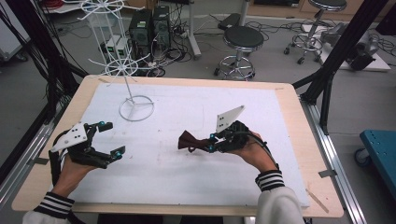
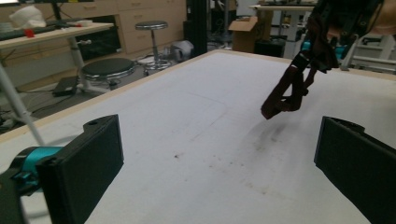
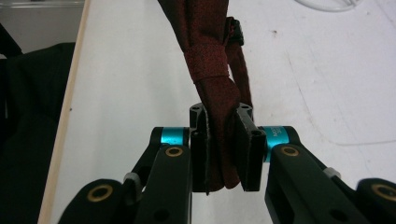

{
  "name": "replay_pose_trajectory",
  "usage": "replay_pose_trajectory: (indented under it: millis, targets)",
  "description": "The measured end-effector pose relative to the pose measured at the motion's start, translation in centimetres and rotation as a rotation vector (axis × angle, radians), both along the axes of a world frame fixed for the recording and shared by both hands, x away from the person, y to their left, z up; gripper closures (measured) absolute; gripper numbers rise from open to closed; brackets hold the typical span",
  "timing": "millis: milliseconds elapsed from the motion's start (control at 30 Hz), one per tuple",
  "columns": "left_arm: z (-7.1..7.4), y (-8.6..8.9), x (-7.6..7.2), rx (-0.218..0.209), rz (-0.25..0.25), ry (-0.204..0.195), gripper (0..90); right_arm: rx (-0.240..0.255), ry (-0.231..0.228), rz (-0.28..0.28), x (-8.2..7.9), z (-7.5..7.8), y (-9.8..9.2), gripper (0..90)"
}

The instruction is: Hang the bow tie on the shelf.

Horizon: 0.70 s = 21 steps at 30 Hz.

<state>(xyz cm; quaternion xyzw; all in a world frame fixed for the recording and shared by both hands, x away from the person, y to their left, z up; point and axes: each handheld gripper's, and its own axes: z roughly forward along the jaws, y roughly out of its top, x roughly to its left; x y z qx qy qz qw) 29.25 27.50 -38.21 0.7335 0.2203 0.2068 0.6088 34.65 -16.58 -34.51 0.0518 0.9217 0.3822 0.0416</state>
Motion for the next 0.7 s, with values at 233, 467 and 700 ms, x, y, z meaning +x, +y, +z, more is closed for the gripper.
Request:
replay_pose_trajectory:
  millis: [233, 467, 700]
  targets:
    - [2.0, -1.6, 0.7, 0.032, -0.071, 0.007, 1.7, 0.023, -0.011, 0.005, 0.0, 0.7, 1.0, 78.7]
    - [3.6, -3.6, 1.3, 0.066, -0.14, 0.011, 1.7, 0.052, -0.016, 0.005, -0.1, 1.4, 1.8, 78.7]
    - [4.6, -5.4, 1.9, 0.082, -0.187, 0.023, 1.7, 0.063, -0.019, 0.009, -0.1, 1.6, 2.6, 78.7]
